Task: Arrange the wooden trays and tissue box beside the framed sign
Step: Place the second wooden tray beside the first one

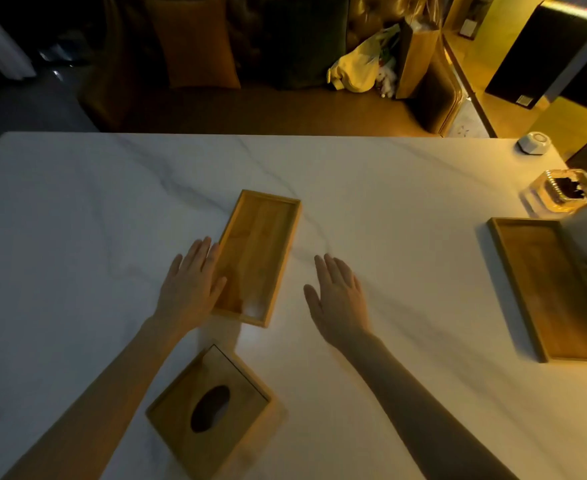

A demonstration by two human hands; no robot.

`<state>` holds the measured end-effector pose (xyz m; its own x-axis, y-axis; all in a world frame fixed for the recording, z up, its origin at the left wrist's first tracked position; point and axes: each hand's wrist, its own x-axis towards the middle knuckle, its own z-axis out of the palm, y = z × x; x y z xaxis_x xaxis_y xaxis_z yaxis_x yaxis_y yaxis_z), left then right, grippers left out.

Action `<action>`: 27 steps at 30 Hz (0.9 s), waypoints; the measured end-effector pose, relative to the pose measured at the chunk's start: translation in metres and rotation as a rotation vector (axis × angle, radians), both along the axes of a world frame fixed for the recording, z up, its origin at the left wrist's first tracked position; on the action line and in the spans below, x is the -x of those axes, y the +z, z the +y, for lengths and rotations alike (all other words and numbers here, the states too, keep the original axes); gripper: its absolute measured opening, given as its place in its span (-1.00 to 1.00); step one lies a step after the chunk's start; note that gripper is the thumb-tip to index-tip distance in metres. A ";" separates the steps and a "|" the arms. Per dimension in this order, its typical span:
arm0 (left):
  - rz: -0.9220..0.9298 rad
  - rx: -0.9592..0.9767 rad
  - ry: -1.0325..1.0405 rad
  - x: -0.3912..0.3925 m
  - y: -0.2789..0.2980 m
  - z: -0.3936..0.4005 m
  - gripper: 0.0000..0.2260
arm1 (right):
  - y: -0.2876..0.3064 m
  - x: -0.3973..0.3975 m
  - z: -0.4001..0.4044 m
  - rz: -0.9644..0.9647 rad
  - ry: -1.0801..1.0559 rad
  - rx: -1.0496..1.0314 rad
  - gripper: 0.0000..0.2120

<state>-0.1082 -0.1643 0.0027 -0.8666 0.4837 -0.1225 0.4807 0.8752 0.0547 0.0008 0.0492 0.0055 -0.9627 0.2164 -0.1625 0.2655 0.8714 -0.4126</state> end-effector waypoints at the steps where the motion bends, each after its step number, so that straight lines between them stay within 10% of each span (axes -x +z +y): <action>1: -0.049 -0.007 0.028 0.003 -0.006 -0.007 -0.50 | -0.009 0.003 -0.008 -0.030 0.014 -0.012 -0.46; 11: -0.366 -0.419 0.463 0.012 -0.043 -0.022 -0.73 | -0.065 0.020 -0.056 -0.303 0.029 0.111 -0.39; 27: -0.757 -0.885 0.582 0.011 -0.003 -0.020 -0.69 | -0.016 0.021 -0.048 -0.152 -0.240 0.799 -0.47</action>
<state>-0.1192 -0.1843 0.0000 -0.8316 0.2307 -0.5052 -0.3587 0.4713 0.8058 -0.0206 0.0016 -0.0106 -0.8604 0.1774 -0.4778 0.5088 0.2460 -0.8249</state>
